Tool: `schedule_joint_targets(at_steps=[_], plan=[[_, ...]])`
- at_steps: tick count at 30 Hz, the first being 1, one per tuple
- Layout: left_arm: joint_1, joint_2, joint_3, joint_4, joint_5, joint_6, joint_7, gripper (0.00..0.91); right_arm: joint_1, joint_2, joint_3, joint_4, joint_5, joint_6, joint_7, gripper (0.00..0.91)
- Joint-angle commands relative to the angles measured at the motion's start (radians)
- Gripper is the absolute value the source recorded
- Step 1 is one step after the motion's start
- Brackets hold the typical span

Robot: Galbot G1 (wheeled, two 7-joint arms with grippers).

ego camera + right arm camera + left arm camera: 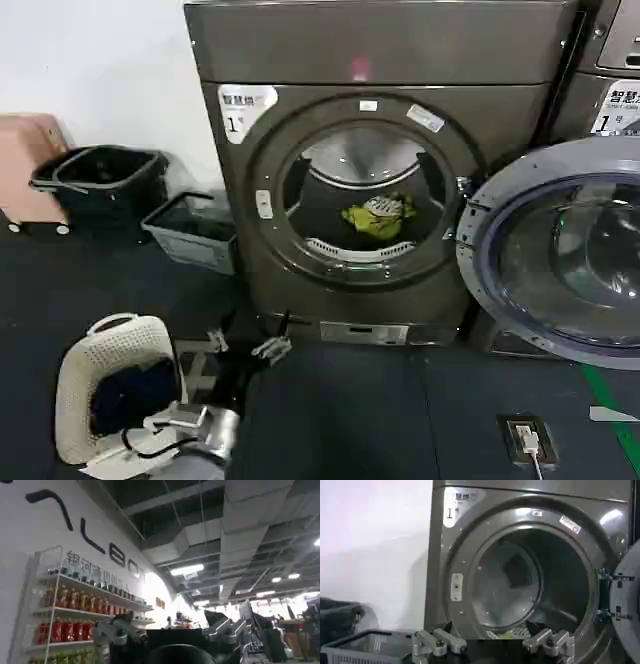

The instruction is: Grasp the clothes from the dryer.

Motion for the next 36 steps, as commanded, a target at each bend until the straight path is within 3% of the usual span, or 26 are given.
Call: schedule_joint_targets(at_steps=[1,36], plan=[[0.0,0.001,0.002,0.0,0.003,0.001,0.002,0.907,0.002,-0.001,0.0,0.0,0.015,0.007,0.002,0.907],[-0.02,0.003,0.025,0.0,-0.001,0.01,0.019,0.907,0.027,0.024,-0.014,0.019,0.036,0.014,-0.015,0.907]])
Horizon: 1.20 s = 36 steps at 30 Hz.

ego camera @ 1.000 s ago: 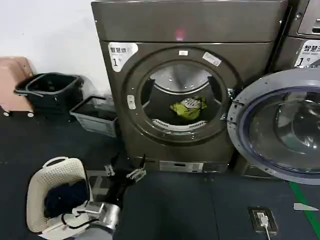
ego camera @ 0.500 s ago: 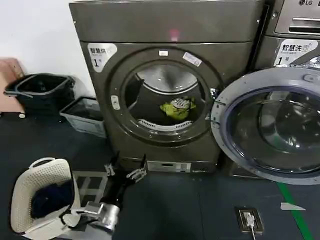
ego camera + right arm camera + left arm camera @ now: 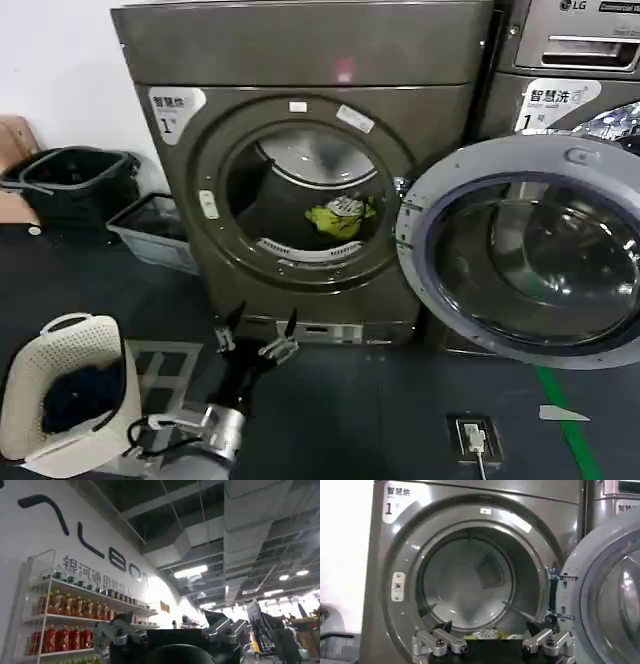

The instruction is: Grasp the clothes from the dryer.

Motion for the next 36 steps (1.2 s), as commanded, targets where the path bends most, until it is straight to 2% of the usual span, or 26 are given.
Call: schedule_joint_targets(at_steps=[1,8,17,23,28,36], plan=[[-0.003,-0.001,0.003,0.002,0.0,0.0,0.001,0.907,-0.001,0.0,0.0,0.001,0.0,0.0,-0.001,0.907],[-0.017,-0.001,0.001,0.004,-0.004,0.001,0.005,0.907,-0.016,-0.003,0.018,-0.001,0.032,0.031,-0.017,0.907],[-0.036,0.001,-0.008,0.012,-0.005,0.0,0.005,0.907,-0.012,0.008,0.019,0.001,0.044,0.033,-0.077,0.907],[-0.046,0.003,-0.025,0.02,-0.009,0.001,-0.003,0.907,-0.012,0.001,0.02,0.008,0.08,0.029,-0.07,0.907],[-0.044,0.007,-0.031,0.016,-0.009,0.003,-0.008,0.907,-0.016,-0.001,0.023,0.014,0.143,0.037,-0.041,0.907],[-0.044,0.006,-0.031,0.011,-0.011,0.004,-0.006,0.907,-0.029,-0.005,0.036,0.012,0.161,0.038,-0.028,0.907]])
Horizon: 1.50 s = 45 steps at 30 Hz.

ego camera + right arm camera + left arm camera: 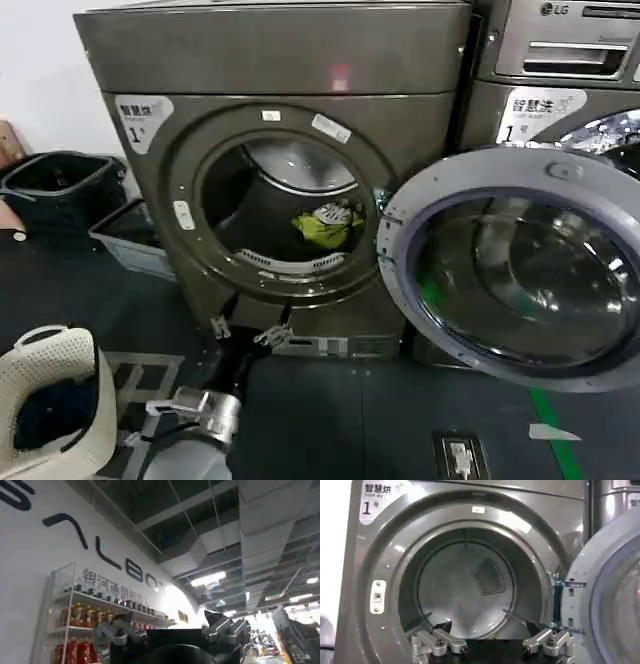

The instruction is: Grasp the clothes from the dryer.

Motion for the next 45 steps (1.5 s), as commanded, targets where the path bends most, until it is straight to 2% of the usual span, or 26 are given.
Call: schedule_joint_targets(at_steps=[1,45], plan=[[-0.001,0.0,-0.002,-0.001,0.0,0.0,0.0,0.907,0.0,-0.001,0.0,0.0,0.018,0.002,0.005,0.907],[-0.024,0.005,0.002,0.022,-0.015,0.009,0.004,0.907,0.012,-0.003,-0.009,0.004,0.029,-0.001,0.007,0.907]])
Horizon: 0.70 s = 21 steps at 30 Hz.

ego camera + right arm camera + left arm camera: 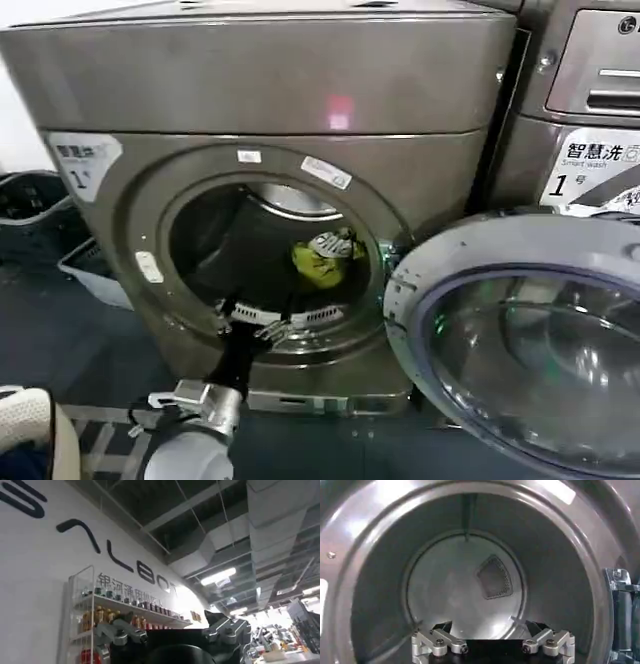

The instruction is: Grasp the clothes from the dryer.

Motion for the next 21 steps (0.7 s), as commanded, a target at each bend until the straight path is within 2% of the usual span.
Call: schedule_joint_targets(at_steps=[1,15,19,21], plan=[[0.002,0.001,0.0,-0.002,0.001,0.001,0.0,0.907,0.0,0.001,0.0,0.002,0.001,0.0,0.0,0.907],[-0.006,-0.007,-0.003,0.0,0.001,-0.001,0.001,0.907,-0.004,-0.001,0.002,0.001,-0.009,0.01,-0.002,0.907],[-0.025,-0.006,-0.009,0.02,0.003,-0.01,0.003,0.907,-0.013,0.007,0.007,0.008,-0.045,0.011,-0.032,0.907],[-0.058,-0.004,-0.015,0.04,-0.001,-0.015,0.005,0.907,-0.023,0.012,0.009,0.011,-0.105,0.019,-0.05,0.907]])
